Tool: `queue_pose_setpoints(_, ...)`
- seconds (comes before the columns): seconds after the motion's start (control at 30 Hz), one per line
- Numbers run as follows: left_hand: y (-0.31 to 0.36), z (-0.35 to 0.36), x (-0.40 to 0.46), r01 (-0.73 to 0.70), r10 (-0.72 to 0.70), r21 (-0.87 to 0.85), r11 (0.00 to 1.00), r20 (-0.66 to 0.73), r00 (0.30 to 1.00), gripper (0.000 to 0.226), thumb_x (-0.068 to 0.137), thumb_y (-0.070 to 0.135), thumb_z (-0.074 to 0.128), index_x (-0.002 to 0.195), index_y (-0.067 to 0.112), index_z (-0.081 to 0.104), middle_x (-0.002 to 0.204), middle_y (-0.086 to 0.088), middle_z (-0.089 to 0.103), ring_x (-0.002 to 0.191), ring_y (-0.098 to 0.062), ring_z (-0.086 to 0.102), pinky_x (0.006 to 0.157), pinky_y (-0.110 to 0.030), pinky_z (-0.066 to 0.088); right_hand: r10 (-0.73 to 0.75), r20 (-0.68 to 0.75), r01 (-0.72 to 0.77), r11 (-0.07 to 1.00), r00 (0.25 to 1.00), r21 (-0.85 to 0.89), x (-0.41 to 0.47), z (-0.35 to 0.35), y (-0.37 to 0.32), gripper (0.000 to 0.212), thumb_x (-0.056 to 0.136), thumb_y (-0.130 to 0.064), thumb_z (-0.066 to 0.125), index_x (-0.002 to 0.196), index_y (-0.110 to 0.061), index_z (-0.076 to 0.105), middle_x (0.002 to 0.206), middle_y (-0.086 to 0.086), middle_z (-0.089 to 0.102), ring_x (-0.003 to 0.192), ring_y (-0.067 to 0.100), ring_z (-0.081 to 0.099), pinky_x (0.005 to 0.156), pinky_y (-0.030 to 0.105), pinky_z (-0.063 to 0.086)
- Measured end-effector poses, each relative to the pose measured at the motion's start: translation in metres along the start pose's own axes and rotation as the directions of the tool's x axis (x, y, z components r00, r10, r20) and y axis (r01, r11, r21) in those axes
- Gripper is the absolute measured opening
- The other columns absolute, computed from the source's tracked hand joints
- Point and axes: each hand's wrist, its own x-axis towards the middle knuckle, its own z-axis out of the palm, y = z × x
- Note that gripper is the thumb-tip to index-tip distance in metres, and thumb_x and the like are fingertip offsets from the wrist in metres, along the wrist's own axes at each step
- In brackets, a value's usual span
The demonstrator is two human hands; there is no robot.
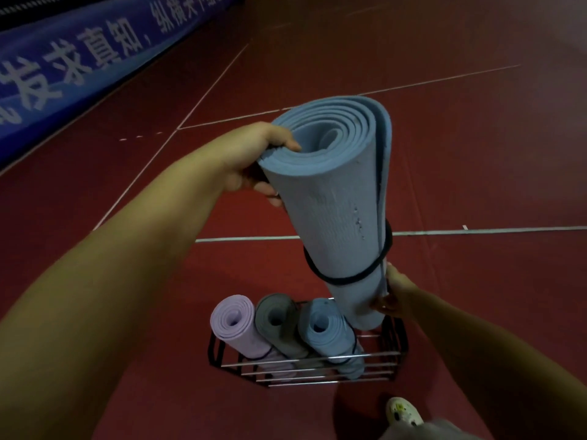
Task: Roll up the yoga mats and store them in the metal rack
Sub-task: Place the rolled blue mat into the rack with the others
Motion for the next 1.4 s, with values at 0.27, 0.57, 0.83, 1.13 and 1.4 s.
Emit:
queue_pose_setpoints(0.27,0.014,-0.008,0.019,-0.017,0.017,0.046,0.999,-0.004,1.0,0.017,0.085,0.019,0.051,0.078,0.009,0.063,0.05,-0.007,0.062,0.04,-0.023,0.06,0.038,-0.023,0.05,-0.039,0.093,0.048,0.994,0.995,-0.102,-0.009,-0.008,-0.012,0.071,0.093,-0.065,0.028,0.079,0.0,0.051,0.063,0.017,0.049,0.043,0.023,0.045,0.043,0.026,0.046)
queue_pose_setpoints(0.57,-0.004,-0.006,0.032,-0.044,0.028,0.096,0.994,0.16,0.987,0.02,0.081,0.02,0.057,0.072,0.004,0.063,0.054,-0.013,0.061,0.043,-0.025,0.058,0.041,-0.027,0.05,0.036,0.032,-0.035,0.999,0.999,-0.021,-0.007,-0.02,0.017,0.067,0.09,-0.066,0.038,0.109,-0.002,0.051,0.082,0.02,0.06,0.068,0.031,0.064,0.06,0.036,0.054)
queue_pose_setpoints(0.83,-0.028,0.022,0.032,-0.046,0.02,0.104,0.994,0.24,0.971,0.049,0.047,0.028,0.074,0.092,0.01,0.071,0.099,-0.032,0.066,0.092,-0.05,0.064,0.083,-0.06,0.051,0.128,0.083,-0.125,0.991,0.988,-0.043,-0.015,-0.016,0.035,0.064,0.092,-0.067,0.029,0.096,-0.009,0.055,0.09,0.015,0.066,0.084,0.029,0.065,0.067,0.037,0.049)
queue_pose_setpoints(1.13,-0.01,0.044,0.027,-0.075,0.03,0.156,0.985,0.273,0.961,0.017,0.082,0.012,0.063,0.097,0.003,0.066,0.061,-0.015,0.064,0.048,-0.025,0.061,0.043,-0.027,0.05,0.175,0.062,-0.161,0.97,0.983,-0.182,-0.013,-0.026,0.028,0.05,0.096,-0.048,0.038,0.105,-0.003,0.057,0.102,0.017,0.067,0.088,0.03,0.067,0.085,0.044,0.053)
queue_pose_setpoints(1.4,-0.009,0.035,0.039,-0.145,0.052,0.213,0.966,0.39,0.92,0.056,0.047,0.03,0.075,0.099,0.008,0.069,0.102,-0.027,0.068,0.096,-0.047,0.064,0.087,-0.064,0.046,0.229,0.091,-0.199,0.945,0.969,-0.26,-0.016,-0.034,0.029,0.047,0.094,-0.046,0.041,0.088,-0.004,0.061,0.066,0.01,0.069,0.059,0.023,0.069,0.063,0.033,0.053)
